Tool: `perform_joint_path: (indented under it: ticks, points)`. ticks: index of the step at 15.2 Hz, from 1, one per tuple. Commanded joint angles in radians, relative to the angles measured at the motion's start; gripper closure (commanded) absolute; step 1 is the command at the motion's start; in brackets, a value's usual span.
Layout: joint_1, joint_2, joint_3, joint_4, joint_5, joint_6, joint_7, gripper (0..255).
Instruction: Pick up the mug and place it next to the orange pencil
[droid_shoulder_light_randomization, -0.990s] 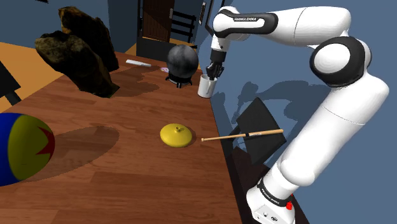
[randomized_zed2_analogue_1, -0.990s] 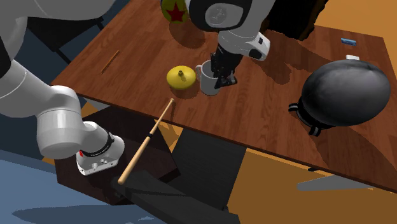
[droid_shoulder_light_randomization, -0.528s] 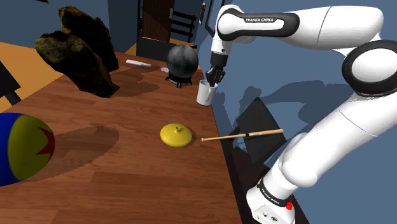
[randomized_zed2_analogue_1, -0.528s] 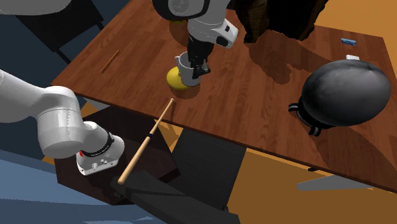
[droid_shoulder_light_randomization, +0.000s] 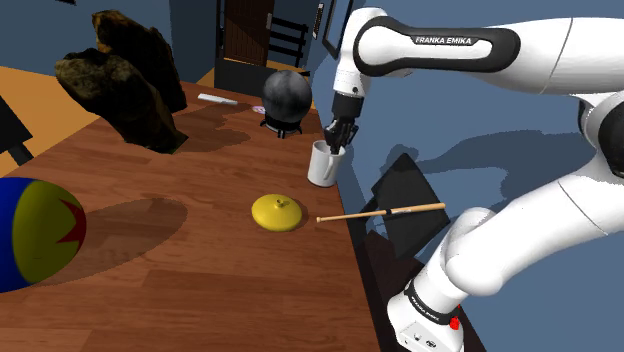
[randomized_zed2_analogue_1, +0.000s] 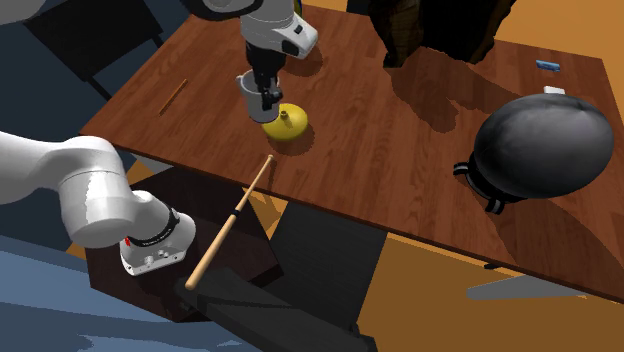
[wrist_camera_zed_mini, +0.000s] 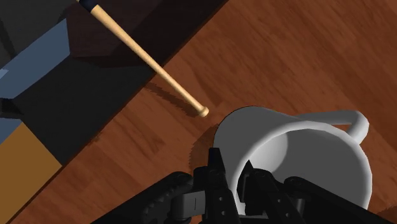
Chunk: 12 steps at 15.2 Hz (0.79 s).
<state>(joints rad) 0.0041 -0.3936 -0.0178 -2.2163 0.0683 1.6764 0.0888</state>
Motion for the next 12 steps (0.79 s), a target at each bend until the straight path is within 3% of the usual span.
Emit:
perform_joint_path:
  ticks: [1,12]
  points:
    - [0.020,-0.042,0.033,-0.039,0.020,0.001,0.047,255]
    - [0.133,-0.228,0.214,-0.176,0.161,-0.018,0.282,255]
